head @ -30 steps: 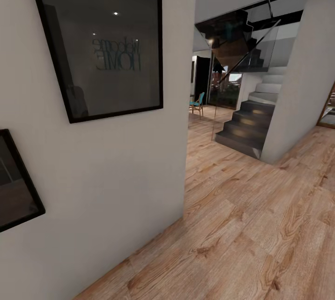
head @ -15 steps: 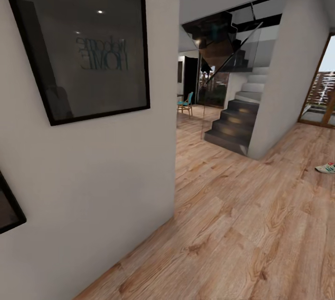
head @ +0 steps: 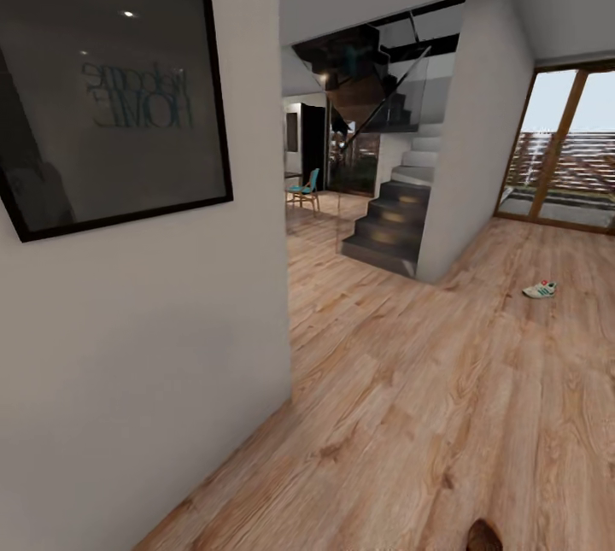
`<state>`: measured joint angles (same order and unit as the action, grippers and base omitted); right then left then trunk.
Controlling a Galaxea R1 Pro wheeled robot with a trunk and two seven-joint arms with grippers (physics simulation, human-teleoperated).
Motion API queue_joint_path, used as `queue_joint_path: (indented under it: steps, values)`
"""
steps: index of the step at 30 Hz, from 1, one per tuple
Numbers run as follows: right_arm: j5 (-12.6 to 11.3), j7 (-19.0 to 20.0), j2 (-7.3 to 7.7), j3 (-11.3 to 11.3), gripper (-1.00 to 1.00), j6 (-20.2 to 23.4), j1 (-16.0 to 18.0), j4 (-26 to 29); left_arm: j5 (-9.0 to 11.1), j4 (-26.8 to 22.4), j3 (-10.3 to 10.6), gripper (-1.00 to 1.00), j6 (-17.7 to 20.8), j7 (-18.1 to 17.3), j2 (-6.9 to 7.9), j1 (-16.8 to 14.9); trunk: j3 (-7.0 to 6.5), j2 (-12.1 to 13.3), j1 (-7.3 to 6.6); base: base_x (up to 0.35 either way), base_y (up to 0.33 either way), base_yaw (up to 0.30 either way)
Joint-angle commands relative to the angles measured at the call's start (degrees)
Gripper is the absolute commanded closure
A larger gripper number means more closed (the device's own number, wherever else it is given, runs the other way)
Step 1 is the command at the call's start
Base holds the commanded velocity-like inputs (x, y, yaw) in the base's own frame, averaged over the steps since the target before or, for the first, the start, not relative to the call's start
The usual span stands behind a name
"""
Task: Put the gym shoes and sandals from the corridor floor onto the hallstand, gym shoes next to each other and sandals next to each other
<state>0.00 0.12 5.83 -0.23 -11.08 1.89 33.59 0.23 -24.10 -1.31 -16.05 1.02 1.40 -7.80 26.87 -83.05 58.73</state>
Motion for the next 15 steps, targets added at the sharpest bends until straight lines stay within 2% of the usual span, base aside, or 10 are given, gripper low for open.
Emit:
queue_joint_path:
  steps: [1,15]
  values:
    - [0.0,0.02,-0.01,-0.02,-1.0,-0.39,0.05,-0.1,0.0,0.02,-0.03,-1.0,-0.19,0.09,0.0,-0.02,0.06,-0.03,0.0,0.0,0.0,-0.277]
    - [0.0,0.08,-0.11,0.14,-1.0,-1.36,0.05,-0.33,0.0,0.05,-0.09,-1.0,-0.21,-0.38,-0.01,-0.02,0.06,-0.03,0.0,0.0,0.0,-0.277]
